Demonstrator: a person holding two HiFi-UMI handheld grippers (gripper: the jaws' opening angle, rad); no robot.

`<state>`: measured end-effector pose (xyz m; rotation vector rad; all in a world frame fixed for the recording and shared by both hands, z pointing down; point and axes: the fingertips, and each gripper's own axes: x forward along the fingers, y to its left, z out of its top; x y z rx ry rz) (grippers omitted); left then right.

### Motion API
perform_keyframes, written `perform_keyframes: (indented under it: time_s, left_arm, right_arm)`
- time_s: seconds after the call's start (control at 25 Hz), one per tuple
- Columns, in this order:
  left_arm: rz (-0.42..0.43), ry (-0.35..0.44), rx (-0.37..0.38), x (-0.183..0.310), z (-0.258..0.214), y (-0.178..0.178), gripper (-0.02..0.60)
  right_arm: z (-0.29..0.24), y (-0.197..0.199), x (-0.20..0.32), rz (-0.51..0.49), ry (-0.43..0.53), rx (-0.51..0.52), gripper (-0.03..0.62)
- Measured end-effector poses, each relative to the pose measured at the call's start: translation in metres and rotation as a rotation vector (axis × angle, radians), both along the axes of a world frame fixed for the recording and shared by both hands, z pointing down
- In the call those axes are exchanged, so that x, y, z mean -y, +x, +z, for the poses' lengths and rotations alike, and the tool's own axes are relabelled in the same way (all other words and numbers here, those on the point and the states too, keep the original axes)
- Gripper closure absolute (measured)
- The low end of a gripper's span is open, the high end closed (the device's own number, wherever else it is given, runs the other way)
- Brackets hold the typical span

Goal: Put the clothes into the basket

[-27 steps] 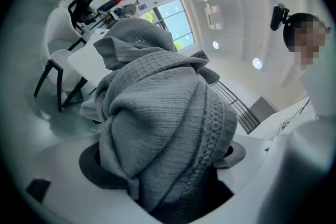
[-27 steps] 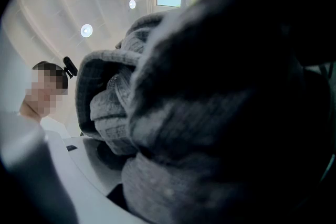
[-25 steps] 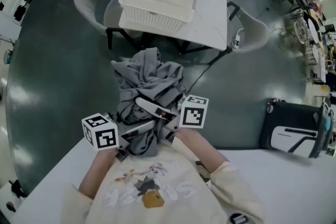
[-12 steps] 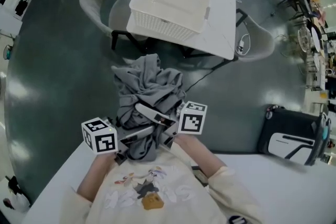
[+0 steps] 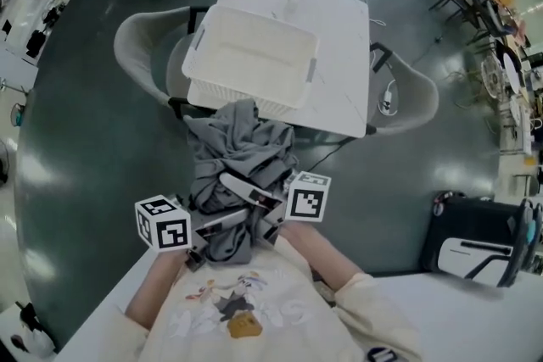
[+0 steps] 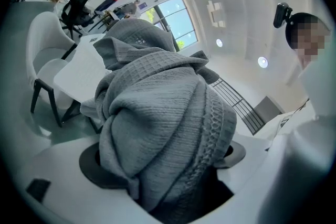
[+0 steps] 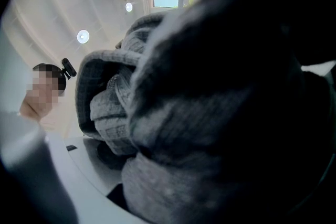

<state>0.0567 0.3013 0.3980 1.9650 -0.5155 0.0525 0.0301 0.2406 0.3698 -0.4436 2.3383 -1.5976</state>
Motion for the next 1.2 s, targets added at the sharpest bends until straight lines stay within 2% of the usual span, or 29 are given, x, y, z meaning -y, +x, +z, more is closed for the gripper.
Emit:
perform_keyframes:
  time_s: [0.36,0.6,0.92,1.2]
  left_arm:
    - [-0.049,0.022,0.043,0.095,-0.017,0.051,0.123]
    - [-0.1,0.021,0.046,0.144,-0.016,0.074,0.123]
    - [-0.144,0.006,0.013,0.206,-0.011,0.084,0.123]
    - [-0.204,0.011,-0.044,0.26,-0.018,0.063,0.123]
  right_arm:
    - [-0.02,0.051,0.094,-0.032,0.016,0.05,0.276]
    - [-0.015,0.072,0.142,-0.068,0.0,0.041,0.276]
    - [-0.008,0.079,0.202,-0.109,-0.017,-0.001,0.275]
    - [-0.016,0.052,0.253,-0.172,0.024,-0.068,0.275]
